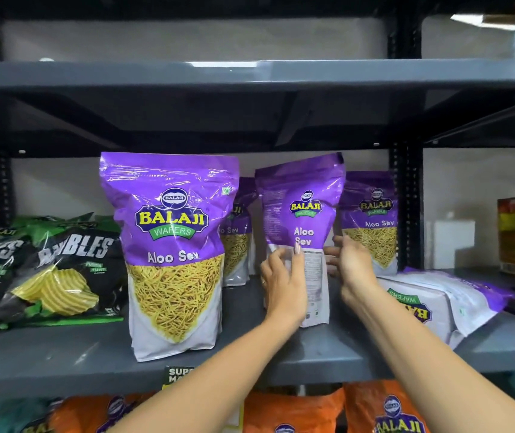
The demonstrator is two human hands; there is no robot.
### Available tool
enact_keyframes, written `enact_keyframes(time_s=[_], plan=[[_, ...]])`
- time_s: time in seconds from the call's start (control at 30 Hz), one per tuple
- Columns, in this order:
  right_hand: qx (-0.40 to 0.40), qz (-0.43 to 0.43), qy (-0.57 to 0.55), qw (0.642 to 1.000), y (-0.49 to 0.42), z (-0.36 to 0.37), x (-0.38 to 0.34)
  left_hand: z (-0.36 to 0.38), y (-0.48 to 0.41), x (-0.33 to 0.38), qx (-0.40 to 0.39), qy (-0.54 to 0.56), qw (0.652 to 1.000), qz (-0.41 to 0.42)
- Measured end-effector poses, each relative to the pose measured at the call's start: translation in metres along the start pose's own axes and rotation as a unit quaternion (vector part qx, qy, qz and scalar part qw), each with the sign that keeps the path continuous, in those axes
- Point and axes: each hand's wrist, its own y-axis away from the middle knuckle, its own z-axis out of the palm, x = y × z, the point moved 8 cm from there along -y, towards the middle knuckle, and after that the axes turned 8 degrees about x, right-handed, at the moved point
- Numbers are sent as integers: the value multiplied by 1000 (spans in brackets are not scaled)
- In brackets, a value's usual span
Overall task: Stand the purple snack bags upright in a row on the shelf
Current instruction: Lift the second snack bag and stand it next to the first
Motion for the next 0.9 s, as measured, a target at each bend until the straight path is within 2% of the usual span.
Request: enact_keyframes(time_s=[0.07, 0.2, 0.3, 0.47, 0.57, 0.67, 0.73, 0.9], plan=[[4, -31, 29, 999, 0, -2, 1, 3, -6, -1, -16, 30, 999, -21], [32, -137, 113, 984, 9, -7, -4, 8, -10, -2, -66, 59, 996, -10], [20, -193, 130, 972, 18, -8, -10, 3, -15, -6, -45, 55, 997, 0], [-9, -231, 152, 961, 27, -3, -20, -12, -27, -15, 29, 86, 996, -6], [-28, -195, 112, 974, 21, 2, -20, -15, -34, -19, 32, 123, 992, -12], [-99, -68, 18, 993, 12, 14, -7, -15, -38, -22, 4, 174, 984, -35], [-149, -11, 26, 988, 10, 17, 2, -15, -40, -24, -21, 174, 983, -47], [-162, -17, 63, 985, 2, 4, 14, -19, -53, -35, -51, 158, 982, -87]])
